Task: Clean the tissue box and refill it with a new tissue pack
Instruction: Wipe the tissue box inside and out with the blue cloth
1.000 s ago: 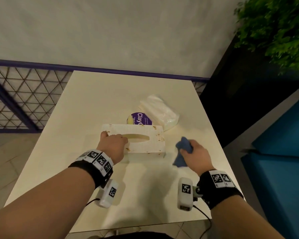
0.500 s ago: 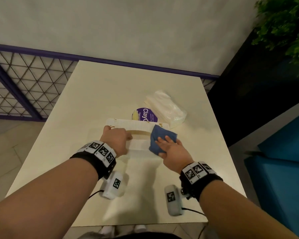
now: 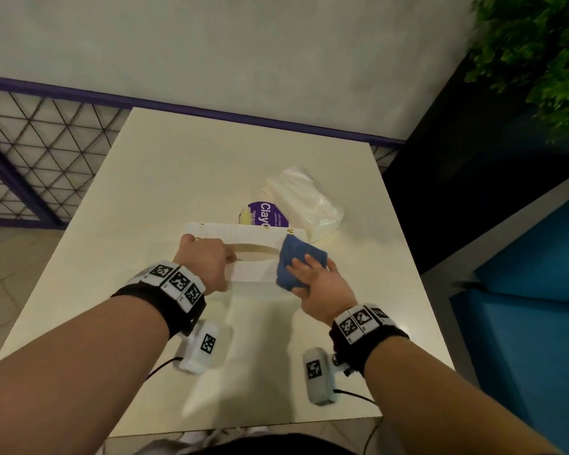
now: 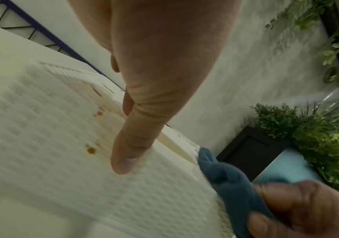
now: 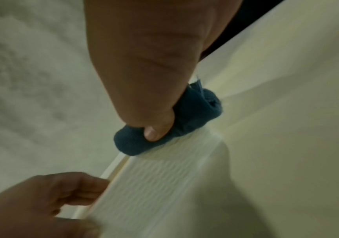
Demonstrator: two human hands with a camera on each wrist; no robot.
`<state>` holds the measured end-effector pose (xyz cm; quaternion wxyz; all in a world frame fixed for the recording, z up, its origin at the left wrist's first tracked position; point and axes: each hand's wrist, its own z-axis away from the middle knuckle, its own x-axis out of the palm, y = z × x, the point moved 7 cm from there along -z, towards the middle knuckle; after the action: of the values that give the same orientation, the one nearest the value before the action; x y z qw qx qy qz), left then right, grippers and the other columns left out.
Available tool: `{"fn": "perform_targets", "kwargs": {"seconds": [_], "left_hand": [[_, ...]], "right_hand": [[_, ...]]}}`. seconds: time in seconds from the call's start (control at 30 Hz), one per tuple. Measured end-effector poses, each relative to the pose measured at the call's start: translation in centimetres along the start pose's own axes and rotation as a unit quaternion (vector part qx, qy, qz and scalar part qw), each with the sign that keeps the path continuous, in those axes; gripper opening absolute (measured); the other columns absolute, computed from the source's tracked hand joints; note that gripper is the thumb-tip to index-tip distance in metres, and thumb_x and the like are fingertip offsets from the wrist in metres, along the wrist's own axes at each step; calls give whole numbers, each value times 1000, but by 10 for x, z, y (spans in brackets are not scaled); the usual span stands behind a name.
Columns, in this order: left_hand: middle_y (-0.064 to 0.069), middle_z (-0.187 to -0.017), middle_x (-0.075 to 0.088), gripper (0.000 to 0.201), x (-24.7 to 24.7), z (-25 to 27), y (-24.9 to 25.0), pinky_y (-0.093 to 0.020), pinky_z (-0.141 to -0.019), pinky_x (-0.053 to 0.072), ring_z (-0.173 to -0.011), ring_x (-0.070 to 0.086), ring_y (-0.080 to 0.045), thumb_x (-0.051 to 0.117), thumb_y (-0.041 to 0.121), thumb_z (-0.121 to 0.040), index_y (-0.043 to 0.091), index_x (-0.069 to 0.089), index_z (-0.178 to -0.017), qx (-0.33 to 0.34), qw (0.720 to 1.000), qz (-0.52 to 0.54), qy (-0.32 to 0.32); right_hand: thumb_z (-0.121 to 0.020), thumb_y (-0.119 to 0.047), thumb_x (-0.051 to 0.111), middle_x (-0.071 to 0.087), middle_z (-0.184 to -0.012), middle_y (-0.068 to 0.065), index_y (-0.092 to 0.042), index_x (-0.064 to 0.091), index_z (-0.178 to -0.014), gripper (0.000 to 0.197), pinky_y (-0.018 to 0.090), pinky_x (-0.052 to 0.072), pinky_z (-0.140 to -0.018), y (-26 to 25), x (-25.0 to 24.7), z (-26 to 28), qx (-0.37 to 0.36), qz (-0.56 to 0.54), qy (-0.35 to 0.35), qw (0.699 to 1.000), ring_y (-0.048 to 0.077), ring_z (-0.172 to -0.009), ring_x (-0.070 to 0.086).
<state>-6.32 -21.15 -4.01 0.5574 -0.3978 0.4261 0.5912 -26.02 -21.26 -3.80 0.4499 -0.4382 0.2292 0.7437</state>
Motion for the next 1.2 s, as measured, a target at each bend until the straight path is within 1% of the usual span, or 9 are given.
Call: {"fn": "perform_targets", "kwargs": {"seconds": [0.27,0.4,0.5,0.63,0.73,0.87,0.97,1.07,1.2], "left_hand": [[11,-85,62,27,-1,-3,5,-38,-85,26,-79,58,-16,68,41,-70,31,56,-92,2,998,-57,-11],[14,-97,66,46,-3,0,4,-40,-94,25,-86,59,-14,73,37,-68,34,59,-111,-3,1000,-18,-24],[14,-98,67,54,-6,3,5,-38,-96,23,-87,60,-13,76,36,-68,31,57,-118,1,999,4,-35],[11,-96,65,50,-7,11,7,-39,-99,20,-86,58,-15,76,32,-69,29,57,-115,25,999,-24,-39],[9,-117,56,54,-5,24,13,-42,-109,16,-107,55,-14,70,29,-77,27,49,-127,50,997,-62,-18],[2,-135,46,72,6,34,47,-36,-107,32,-121,47,-20,73,43,-75,19,44,-136,100,993,-44,-40],[-6,-125,53,41,9,33,56,-36,-89,47,-109,57,-26,60,20,-88,13,51,-127,66,996,27,-52],[-6,-123,54,40,11,27,54,-35,-83,48,-107,58,-25,60,17,-88,17,52,-127,45,996,42,-68],[-4,-125,53,49,15,21,51,-35,-82,48,-110,57,-26,64,23,-85,21,49,-132,28,996,42,-76]], "right_hand": [[-98,-28,40,27,-157,7,-14,29,-148,53,45,8,-118,-99,0,-27,-76,-24,74,994,31,-145,19],[-100,-22,36,12,-162,0,-22,25,-150,52,47,6,-119,-53,3,-21,-89,98,1,991,24,-149,9],[-100,-23,39,22,-160,2,-24,25,-151,53,34,19,-116,1,-7,-1,-9,22,3,1000,24,-146,23],[-93,-25,52,69,-114,9,-19,65,-120,31,19,45,-70,49,-43,31,112,-158,126,973,26,-97,63],[-93,-20,51,62,-77,5,-18,65,-90,14,16,34,-48,67,-75,47,140,-258,231,927,21,-71,57],[-94,-21,49,58,-78,4,-12,64,-97,17,25,36,-58,50,-92,38,107,-284,290,908,21,-71,54],[-96,-29,44,59,-120,13,-11,53,-122,33,30,40,-83,4,-40,11,68,-255,136,955,29,-111,54],[-100,-43,30,-7,-162,6,-23,4,-153,63,47,7,-119,-21,21,-12,65,-137,31,988,25,-150,-5],[-100,-44,25,-15,-161,5,-25,-8,-152,65,51,-1,-119,-9,2,-45,88,-108,64,988,24,-149,-14]]}}
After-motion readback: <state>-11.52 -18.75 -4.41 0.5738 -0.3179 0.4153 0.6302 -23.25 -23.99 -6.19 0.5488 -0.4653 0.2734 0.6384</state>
